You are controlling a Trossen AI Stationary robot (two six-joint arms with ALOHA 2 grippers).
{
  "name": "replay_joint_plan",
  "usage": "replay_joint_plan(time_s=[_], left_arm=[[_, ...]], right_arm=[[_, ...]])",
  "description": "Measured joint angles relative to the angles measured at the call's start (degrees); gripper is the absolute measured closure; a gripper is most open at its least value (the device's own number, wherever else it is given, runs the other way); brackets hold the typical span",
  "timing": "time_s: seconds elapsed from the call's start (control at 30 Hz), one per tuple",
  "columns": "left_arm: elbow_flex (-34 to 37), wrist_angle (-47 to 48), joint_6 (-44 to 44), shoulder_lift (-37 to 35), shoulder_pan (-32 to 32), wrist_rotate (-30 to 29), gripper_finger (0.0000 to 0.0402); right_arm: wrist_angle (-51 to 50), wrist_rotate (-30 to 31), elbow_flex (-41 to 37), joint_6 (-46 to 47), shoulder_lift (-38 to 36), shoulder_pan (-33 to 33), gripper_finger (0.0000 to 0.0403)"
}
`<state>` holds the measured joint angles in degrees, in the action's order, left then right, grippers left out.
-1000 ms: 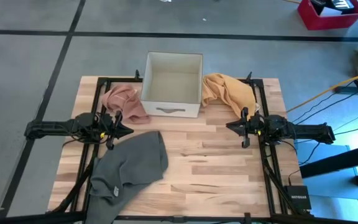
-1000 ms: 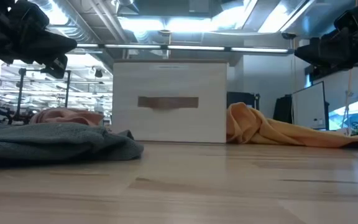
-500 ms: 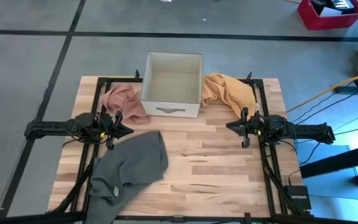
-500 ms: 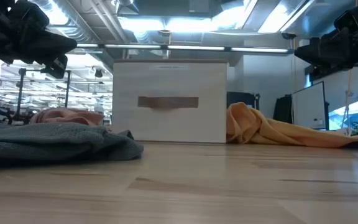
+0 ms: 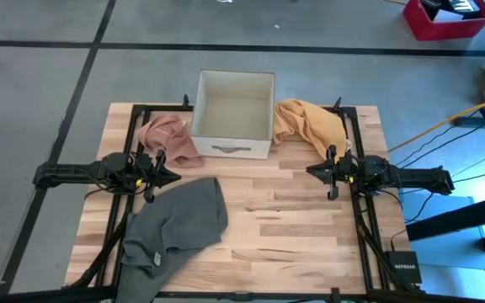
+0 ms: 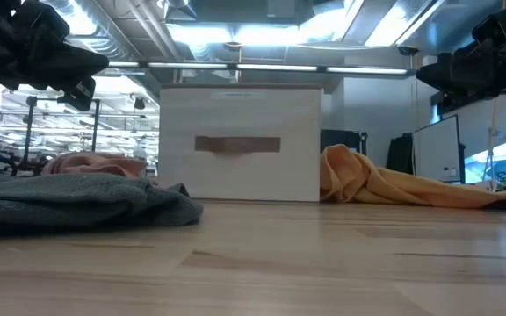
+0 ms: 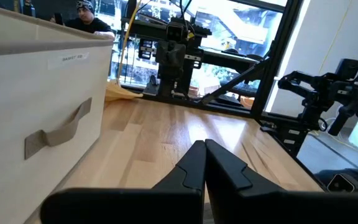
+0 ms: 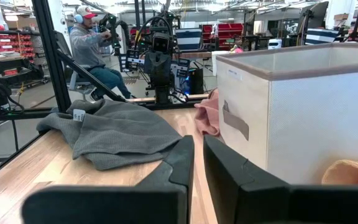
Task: Fold towel
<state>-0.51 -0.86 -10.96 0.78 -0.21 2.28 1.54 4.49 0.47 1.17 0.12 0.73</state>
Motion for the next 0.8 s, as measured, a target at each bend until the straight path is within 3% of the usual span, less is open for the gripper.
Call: replay_joint_plan(time_s=[0.4,0.6,0.7,0.8], left_arm=[[0.0,-0.8,-0.1,0.0,0.0,-1.1,0.0402],[0.0,-17.2,-15.9,0.0,0.0,-2.9,0.0402],[-0.2,-22.9,-14.0,0.1,0.0,-4.6,0.0402],[-2.5,-22.0,-10.4,1.6,0.0,-5.5,0.0402]], right_arm=[[0.0,0.0,0.0,0.0,0.0,0.0,0.0361],[0.0,0.0,0.0,0.0,0.0,0.0,0.0361],[0.0,0.0,0.0,0.0,0.0,0.0,0.0361],[0.0,0.0,0.0,0.0,0.0,0.0,0.0361]])
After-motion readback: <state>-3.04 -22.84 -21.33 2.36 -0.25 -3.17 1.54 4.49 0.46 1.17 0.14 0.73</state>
